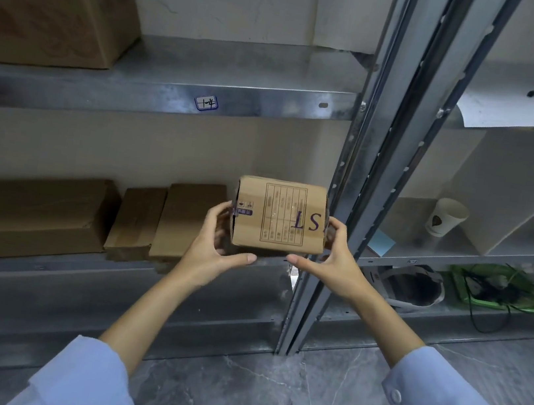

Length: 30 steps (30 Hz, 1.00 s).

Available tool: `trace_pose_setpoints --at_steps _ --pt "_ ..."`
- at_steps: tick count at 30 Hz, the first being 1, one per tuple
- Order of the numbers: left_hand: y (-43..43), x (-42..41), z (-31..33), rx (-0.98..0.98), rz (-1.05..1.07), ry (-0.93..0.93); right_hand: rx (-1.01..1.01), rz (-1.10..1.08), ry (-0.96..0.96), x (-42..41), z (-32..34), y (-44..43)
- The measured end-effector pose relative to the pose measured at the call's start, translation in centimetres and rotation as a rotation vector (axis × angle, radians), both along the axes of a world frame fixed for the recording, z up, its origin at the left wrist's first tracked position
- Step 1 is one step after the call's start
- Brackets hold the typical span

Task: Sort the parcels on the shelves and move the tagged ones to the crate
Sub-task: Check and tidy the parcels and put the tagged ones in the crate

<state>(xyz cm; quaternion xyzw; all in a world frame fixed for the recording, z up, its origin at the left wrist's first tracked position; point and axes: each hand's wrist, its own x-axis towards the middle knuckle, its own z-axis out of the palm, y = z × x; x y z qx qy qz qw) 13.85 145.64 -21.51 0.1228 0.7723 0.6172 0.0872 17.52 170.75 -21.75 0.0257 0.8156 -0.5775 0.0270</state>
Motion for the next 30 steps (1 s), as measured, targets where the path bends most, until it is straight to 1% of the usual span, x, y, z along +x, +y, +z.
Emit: trace_pose_setpoints --at_steps 3,8,15,17,22,26,30 --pt "-0.2 -0.3 -0.2 0.004 0.025 -0.018 -0.049 0.014 -0.036 0.0 -0.3 0.0" --pt "0.2 -0.2 -0.7 -0.02 0.079 -0.031 -0.057 -0.006 0.006 0.0 -0.5 -0.4" --pt "0.1 -0.2 -1.6 -0.123 0.062 -0.01 0.085 0.019 0.04 0.1 -1.1 -0.5" --pt "0.1 -0.1 -2.0 -0.106 0.055 -0.025 0.126 0.015 0.058 -0.1 -1.2 -0.5" --pt "0.6 0.5 -3.1 -0.093 0.077 -0.035 0.225 -0.081 0.1 -0.3 -1.4 -0.5" --pt "1.0 0.5 -3.7 -0.113 0.092 0.002 0.198 -0.101 0.128 -0.3 -1.8 -0.5" --pt "1.2 0.3 -3.8 -0.154 0.085 0.02 0.143 -0.09 0.086 -0.5 -2.4 -0.5"
